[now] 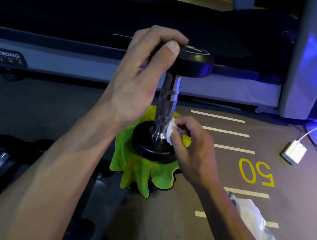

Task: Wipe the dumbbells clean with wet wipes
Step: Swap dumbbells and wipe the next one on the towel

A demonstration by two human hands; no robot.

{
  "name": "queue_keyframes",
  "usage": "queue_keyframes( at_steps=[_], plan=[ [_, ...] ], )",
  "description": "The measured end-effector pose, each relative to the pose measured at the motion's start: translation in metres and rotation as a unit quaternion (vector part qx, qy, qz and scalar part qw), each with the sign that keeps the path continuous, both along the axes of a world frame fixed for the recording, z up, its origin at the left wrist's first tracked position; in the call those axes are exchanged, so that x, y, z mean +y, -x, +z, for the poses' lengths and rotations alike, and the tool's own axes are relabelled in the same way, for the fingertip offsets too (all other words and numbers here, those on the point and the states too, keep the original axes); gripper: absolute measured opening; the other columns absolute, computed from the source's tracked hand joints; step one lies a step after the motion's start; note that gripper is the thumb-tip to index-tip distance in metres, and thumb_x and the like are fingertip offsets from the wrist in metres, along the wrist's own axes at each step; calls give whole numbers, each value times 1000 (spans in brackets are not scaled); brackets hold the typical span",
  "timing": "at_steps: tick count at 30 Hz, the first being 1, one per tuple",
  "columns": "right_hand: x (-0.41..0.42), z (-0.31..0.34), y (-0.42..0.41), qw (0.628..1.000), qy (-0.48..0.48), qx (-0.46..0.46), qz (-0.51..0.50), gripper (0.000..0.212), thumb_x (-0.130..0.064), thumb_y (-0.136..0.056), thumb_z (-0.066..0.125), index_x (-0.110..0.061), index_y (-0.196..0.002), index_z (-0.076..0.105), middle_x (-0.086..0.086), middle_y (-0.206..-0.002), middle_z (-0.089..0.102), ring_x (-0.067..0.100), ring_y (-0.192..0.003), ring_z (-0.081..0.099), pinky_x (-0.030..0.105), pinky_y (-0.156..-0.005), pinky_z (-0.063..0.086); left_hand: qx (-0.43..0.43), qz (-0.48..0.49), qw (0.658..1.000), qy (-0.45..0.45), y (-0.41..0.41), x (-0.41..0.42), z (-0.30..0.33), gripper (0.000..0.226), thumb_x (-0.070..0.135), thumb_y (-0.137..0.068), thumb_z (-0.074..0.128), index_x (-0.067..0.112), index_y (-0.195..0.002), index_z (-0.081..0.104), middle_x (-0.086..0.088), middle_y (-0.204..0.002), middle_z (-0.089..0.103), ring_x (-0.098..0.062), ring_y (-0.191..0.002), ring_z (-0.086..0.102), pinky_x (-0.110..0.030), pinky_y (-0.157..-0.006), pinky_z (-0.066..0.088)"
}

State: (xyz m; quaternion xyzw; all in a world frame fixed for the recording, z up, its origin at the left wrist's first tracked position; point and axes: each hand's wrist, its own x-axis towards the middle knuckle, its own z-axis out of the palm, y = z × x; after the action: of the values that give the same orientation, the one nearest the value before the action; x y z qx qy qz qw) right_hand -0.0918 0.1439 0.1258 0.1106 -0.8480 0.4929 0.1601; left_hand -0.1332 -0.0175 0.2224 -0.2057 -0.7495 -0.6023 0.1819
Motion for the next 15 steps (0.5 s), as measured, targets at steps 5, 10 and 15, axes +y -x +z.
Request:
queue_keyframes(
  at_steps=[5,10,15],
  plan=[
    [-4,6,-13,993,-69,73,-59,19,-3,-84,76,-19,-80,66,-18,-79,59,-12,-78,55,2,-71,36,47,10,999,21,5,-2,-4,18,40,-106,46,40,-118,60,13,-120,57,-16,-126,57,-27,-107,45],
    [-21,12,-14,984,-122,120,-56,10,-14,-87,73,-20,-83,66,-14,-85,61,7,-78,56,8,-70,36,44,5,999,21,7,-4,-5,17,39,-107,48,39,-118,61,1,-125,58,-13,-122,58,-24,-105,45],
    [-13,38,9,987,107,32,-116,13,-17,-101,61,-15,-89,63,-6,-80,69,7,-74,64,30,-72,53,42,21,999,17,12,-10,-8,17,37,-108,47,37,-117,61,-9,-124,62,-9,-115,57,-22,-101,41]
  ],
)
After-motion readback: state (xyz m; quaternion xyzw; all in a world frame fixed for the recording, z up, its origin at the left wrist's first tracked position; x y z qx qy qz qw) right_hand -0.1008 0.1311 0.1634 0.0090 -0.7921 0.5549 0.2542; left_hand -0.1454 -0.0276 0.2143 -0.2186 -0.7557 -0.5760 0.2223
